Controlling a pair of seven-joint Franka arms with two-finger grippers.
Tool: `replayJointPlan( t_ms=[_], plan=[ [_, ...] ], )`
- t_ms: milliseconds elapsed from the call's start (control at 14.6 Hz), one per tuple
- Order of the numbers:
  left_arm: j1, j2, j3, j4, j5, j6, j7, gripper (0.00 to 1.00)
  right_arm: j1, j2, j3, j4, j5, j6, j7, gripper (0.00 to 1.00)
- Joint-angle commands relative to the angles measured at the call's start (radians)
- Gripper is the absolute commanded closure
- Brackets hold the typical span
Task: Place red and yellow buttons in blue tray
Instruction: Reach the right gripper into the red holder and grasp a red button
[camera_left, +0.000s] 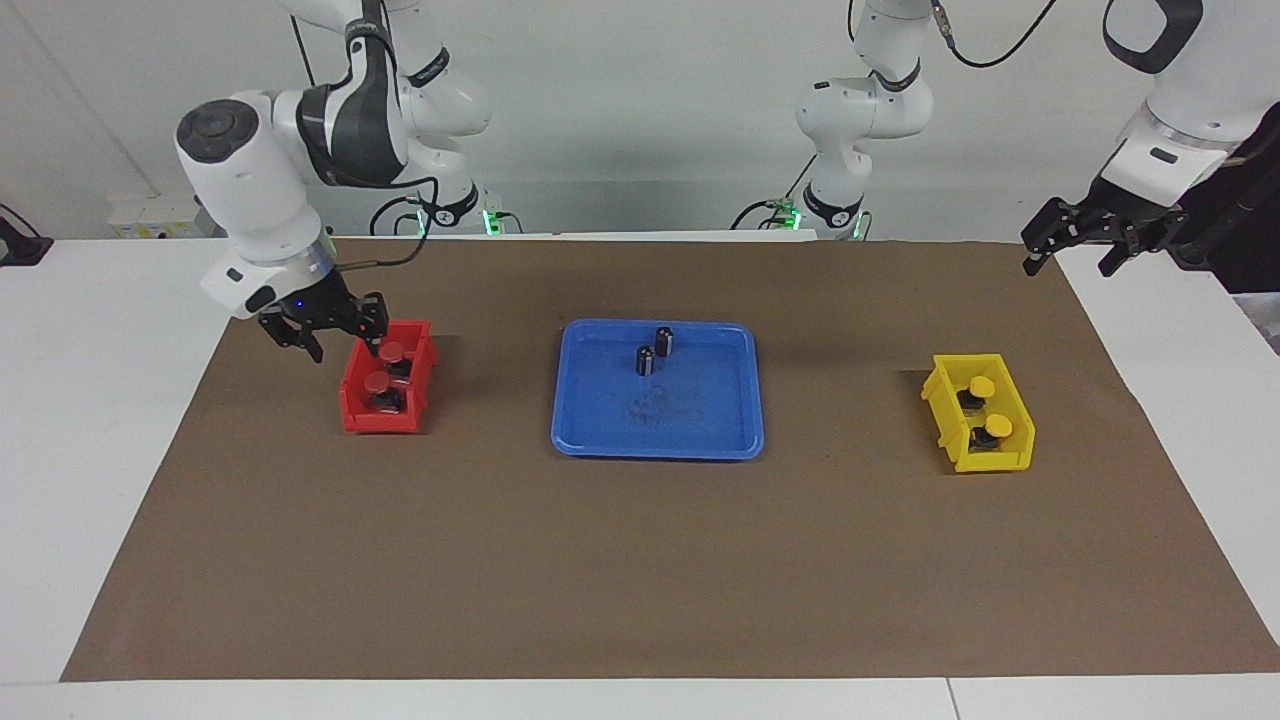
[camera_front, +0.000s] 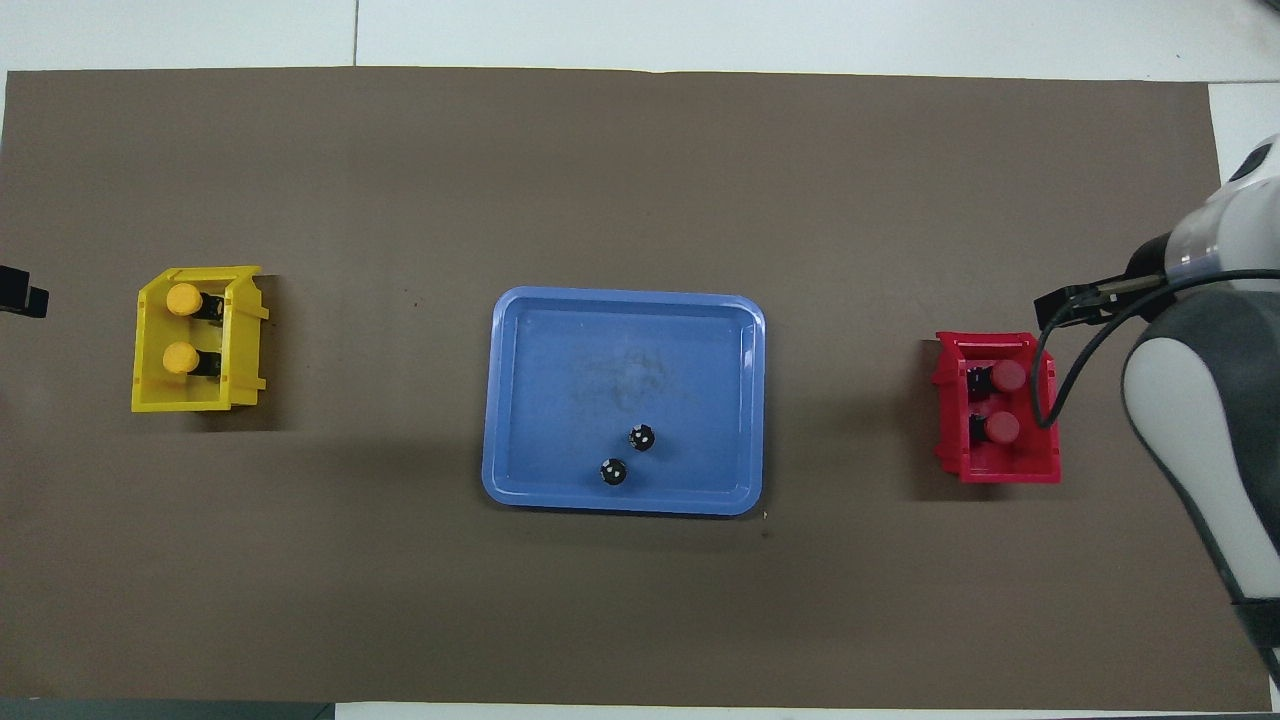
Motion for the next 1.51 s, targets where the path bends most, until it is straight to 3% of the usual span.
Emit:
replayJointPlan(
  t_ms=[0,549,1304,1441],
  plan=[
    [-0.009,-0.024,0.010,-0.045,-0.012,0.023,0.004,0.00,-0.014,-0.005,0.002,-0.116,0.024,0.139,-0.012,0.32],
    [-0.009,-0.044,0.010,-0.075,-0.012,0.036,-0.005,0.00,-0.023,0.000,0.002,-0.245,0.026,0.274,0.002,0.34],
    [-0.009,-0.050,0.010,-0.092,-0.012,0.050,-0.017,0.00,-0.040,-0.011,0.000,-0.294,0.026,0.288,-0.003,0.35],
    [-0.009,-0.050,0.010,-0.092,-0.012,0.050,-0.017,0.00,-0.038,-0.012,0.002,-0.299,0.026,0.287,-0.003,0.44]
  ],
)
